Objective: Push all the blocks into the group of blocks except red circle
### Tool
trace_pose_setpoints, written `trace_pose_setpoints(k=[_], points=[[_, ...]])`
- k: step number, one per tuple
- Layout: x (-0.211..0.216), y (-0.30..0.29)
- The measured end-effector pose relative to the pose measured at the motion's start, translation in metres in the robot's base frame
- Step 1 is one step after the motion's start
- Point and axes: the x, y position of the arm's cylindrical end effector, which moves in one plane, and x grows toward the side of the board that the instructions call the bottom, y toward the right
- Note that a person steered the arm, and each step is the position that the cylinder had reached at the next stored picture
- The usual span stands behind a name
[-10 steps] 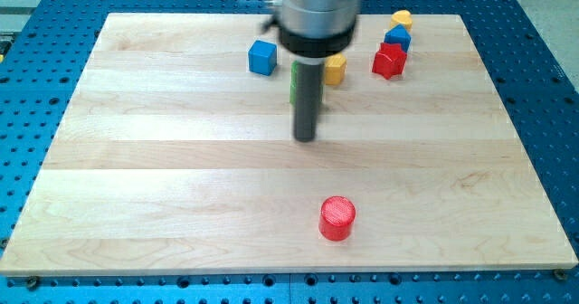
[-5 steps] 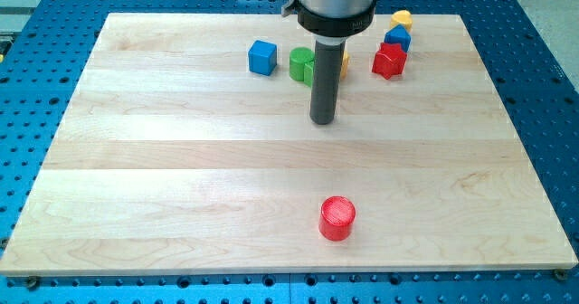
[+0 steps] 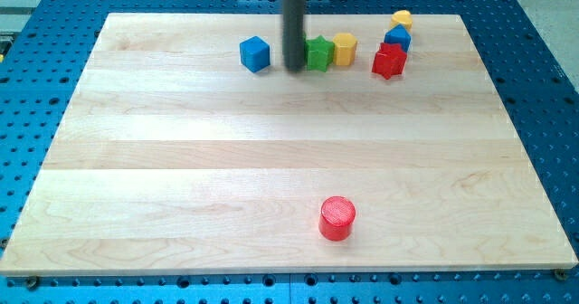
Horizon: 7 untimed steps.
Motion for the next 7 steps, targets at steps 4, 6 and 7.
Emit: trace_pose_setpoints(k=[4,6,7], points=[[0.009,-0.125],[-0.022,-0.126],[-0.040,-0.094]])
